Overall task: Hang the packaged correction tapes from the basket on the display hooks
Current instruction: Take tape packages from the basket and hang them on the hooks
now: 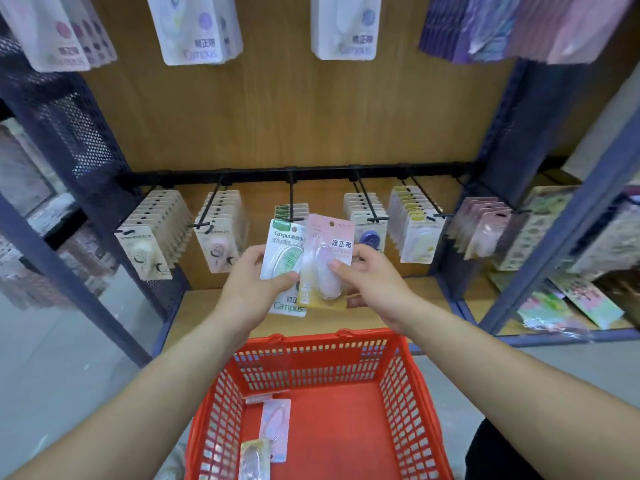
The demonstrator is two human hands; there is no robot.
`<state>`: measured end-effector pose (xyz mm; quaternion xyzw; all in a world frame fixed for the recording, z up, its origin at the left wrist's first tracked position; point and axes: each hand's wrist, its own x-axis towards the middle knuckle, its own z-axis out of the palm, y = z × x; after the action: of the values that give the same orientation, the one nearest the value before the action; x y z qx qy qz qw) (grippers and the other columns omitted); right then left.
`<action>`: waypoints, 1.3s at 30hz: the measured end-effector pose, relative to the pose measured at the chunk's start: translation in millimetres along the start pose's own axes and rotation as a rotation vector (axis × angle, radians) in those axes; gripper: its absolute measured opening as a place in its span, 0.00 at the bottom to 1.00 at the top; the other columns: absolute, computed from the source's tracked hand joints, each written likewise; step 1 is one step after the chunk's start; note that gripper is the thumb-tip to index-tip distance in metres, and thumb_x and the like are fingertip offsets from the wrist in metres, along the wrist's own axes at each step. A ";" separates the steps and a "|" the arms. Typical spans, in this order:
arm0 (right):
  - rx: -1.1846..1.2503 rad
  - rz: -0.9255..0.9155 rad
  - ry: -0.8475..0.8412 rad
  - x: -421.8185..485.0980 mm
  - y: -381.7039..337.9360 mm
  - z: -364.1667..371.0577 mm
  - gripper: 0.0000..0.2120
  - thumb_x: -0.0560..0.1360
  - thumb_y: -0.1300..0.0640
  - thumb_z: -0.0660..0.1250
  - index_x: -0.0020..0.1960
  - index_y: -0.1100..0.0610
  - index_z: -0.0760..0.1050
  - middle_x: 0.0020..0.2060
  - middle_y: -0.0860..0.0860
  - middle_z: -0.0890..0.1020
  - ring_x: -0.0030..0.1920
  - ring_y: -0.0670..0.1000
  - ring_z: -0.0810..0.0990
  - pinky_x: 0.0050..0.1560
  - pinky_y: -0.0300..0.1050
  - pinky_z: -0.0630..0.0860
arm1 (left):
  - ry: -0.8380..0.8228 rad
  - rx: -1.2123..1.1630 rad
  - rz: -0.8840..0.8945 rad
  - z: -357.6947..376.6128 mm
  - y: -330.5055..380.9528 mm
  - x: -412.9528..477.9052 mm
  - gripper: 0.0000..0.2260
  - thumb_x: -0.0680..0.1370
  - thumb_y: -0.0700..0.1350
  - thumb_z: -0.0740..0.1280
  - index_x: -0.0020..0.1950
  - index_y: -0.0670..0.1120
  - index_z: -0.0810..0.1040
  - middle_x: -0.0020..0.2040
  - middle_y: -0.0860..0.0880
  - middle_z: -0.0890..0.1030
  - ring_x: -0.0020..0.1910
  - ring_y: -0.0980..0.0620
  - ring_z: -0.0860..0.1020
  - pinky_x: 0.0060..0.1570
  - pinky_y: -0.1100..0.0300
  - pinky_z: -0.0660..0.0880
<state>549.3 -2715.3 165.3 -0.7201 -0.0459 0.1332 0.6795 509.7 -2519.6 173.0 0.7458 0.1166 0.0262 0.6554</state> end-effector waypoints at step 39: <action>-0.269 0.091 0.590 75.0 78.2 -292.6 0.20 0.82 0.55 0.56 0.73 0.49 0.69 0.61 0.48 0.79 0.59 0.53 0.78 0.54 0.48 0.73 | -0.132 0.103 -0.014 168.2 -4.9 45.6 0.12 0.76 0.35 0.74 0.57 0.48 0.80 0.49 0.53 0.88 0.44 0.51 0.87 0.36 0.61 0.82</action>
<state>686.8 -2985.2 90.1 -0.8123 0.1680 -0.0582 0.5554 585.5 -2673.0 139.5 0.7777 0.0796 -0.0337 0.6226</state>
